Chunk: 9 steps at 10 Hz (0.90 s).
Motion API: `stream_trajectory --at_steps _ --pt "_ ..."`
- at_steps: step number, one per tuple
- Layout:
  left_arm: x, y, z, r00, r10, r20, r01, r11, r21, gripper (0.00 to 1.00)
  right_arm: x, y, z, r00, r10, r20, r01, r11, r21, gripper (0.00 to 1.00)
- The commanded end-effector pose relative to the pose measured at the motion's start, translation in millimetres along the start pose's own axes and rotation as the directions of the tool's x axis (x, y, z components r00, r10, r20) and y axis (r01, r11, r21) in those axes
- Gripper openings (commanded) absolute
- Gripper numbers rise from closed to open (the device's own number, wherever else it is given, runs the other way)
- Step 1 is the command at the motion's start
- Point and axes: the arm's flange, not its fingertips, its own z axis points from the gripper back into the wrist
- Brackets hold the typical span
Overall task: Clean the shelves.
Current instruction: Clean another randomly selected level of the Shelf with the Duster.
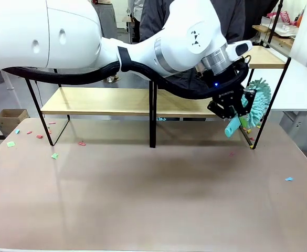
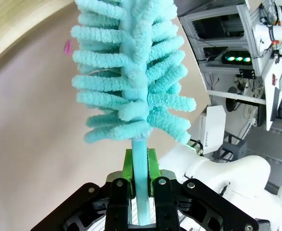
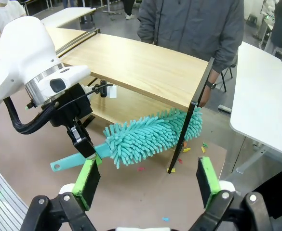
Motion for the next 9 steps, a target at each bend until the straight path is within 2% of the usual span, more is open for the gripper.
stream_trajectory --at_steps 1,3,4,5,7,9 --pt "-12.6 2.5 11.5 1.0 0.009 -0.002 -0.009 1.0 0.018 0.13 -0.1 -1.6 0.5 1.0 0.009 0.005 -0.009 1.0 0.001 1.0" --pt "-55.3 14.0 35.3 0.992 0.011 -0.123 -0.002 0.997 0.076 0.13 -0.1 -1.6 0.5 1.0 0.009 0.005 -0.009 1.0 0.001 1.0" --pt "-89.8 19.8 58.0 0.98 -0.025 -0.195 0.037 0.998 0.056 0.13 -0.1 -1.6 0.5 1.0 0.009 0.005 -0.009 1.0 0.001 1.0" --pt "-128.3 27.1 85.7 0.972 -0.057 -0.227 0.069 0.997 0.046 0.13 -0.1 -1.6 0.5 1.0 0.009 0.005 -0.009 1.0 0.001 1.0" --pt "-209.3 46.5 150.5 0.991 -0.048 -0.128 0.053 0.998 0.037 0.13 -0.1 -1.6 0.5 1.0 0.009 0.005 -0.009 1.0 0.001 1.0" --pt "-289.9 56.8 199.3 0.99 -0.052 -0.134 0.052 0.999 -0.002 0.13 -0.1 -1.6 0.5 1.0 0.009 0.005 -0.009 1.0 0.001 1.0"
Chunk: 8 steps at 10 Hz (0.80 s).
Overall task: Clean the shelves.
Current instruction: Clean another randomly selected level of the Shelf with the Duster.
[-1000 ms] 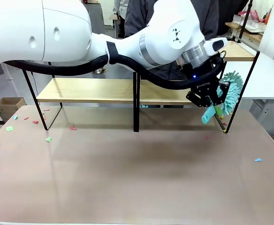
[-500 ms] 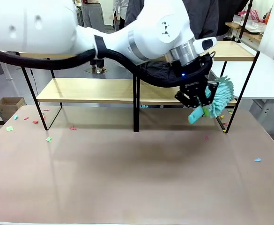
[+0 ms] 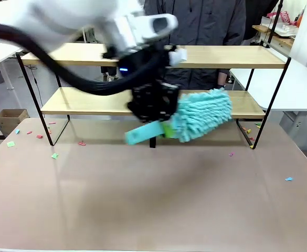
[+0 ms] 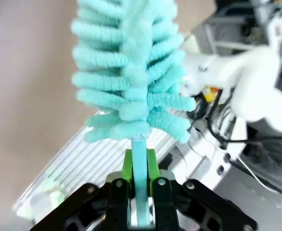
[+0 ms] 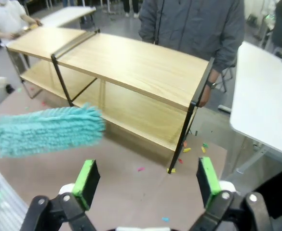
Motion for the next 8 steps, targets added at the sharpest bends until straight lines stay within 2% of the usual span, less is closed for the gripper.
stream_trajectory --at_steps 1,3,4,6,7,8 --pt "-103.7 14.2 37.5 0.996 -0.014 0.093 0.018 0.999 -0.043 0.13 0.0 -1.2 0.4 1.0 0.009 0.004 -0.009 1.0 0.001 1.0" --pt "-165.5 34.1 100.0 0.981 0.001 0.196 0.02 0.994 -0.108 0.13 0.0 -1.2 0.4 1.0 0.009 0.004 -0.009 1.0 0.001 1.0" --pt "-190.8 45.6 131.5 0.973 -0.046 0.226 0.075 0.989 -0.124 0.13 0.0 -1.2 0.4 1.0 0.009 0.004 -0.009 1.0 0.001 1.0" --pt "-238.8 77.1 179.3 0.938 -0.094 0.333 0.128 0.989 -0.079 0.13 0.0 -1.2 0.4 1.0 0.009 0.004 -0.009 1.0 0.001 1.0" --pt "-263.3 94.3 199.7 0.898 -0.042 0.439 0.06 0.998 -0.026 0.13 0.0 -1.2 0.4 1.0 0.009 0.004 -0.009 1.0 0.001 1.0" --pt "-289.5 115.7 222.0 0.864 0.013 0.504 0.028 0.997 -0.073 0.13 0.0 -1.2 0.4 1.0 0.009 0.004 -0.009 1.0 0.001 1.0"
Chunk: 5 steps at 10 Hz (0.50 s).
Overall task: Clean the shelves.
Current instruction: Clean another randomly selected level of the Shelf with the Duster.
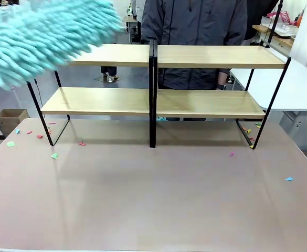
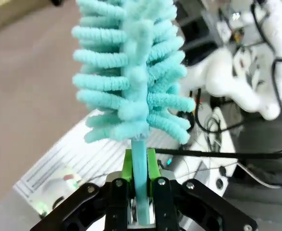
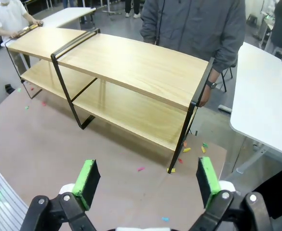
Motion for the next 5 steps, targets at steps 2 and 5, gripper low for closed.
stream_trajectory --at_steps 2,5 --pt "-41.3 62.7 56.7 0.977 0.13 0.172 -0.135 0.991 0.016 0.13 -0.1 -1.3 0.5 1.0 0.009 0.005 -0.009 1.0 0.001 1.0" --pt "-68.7 110.9 66.3 0.896 0.279 0.345 -0.241 0.959 -0.148 0.13 -0.1 -1.3 0.5 1.0 0.009 0.005 -0.009 1.0 0.001 1.0"
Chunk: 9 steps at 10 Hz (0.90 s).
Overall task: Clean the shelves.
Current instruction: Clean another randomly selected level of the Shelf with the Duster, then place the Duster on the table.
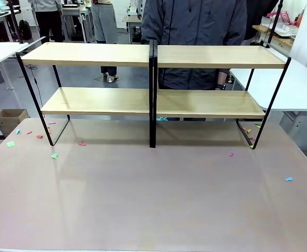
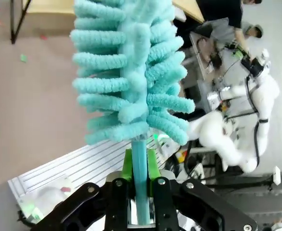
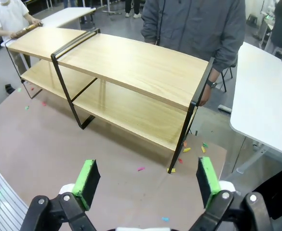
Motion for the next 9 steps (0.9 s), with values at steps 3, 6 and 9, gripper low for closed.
stream_trajectory --at_steps 3,6,9 --pt "3.9 -18.9 -5.7 0.998 -0.051 -0.048 0.053 0.998 0.036 0.13 -0.1 -1.4 0.4 1.0 0.009 0.004 -0.009 1.0 0.001 1.0" --pt "3.9 -18.9 -5.7 0.998 -0.051 -0.048 0.053 0.998 0.036 0.13 -0.1 -1.4 0.4 1.0 0.009 0.004 -0.009 1.0 0.001 1.0" --pt "3.9 -18.9 -5.7 0.998 -0.051 -0.048 0.053 0.998 0.036 0.13 -0.1 -1.4 0.4 1.0 0.009 0.004 -0.009 1.0 0.001 1.0"
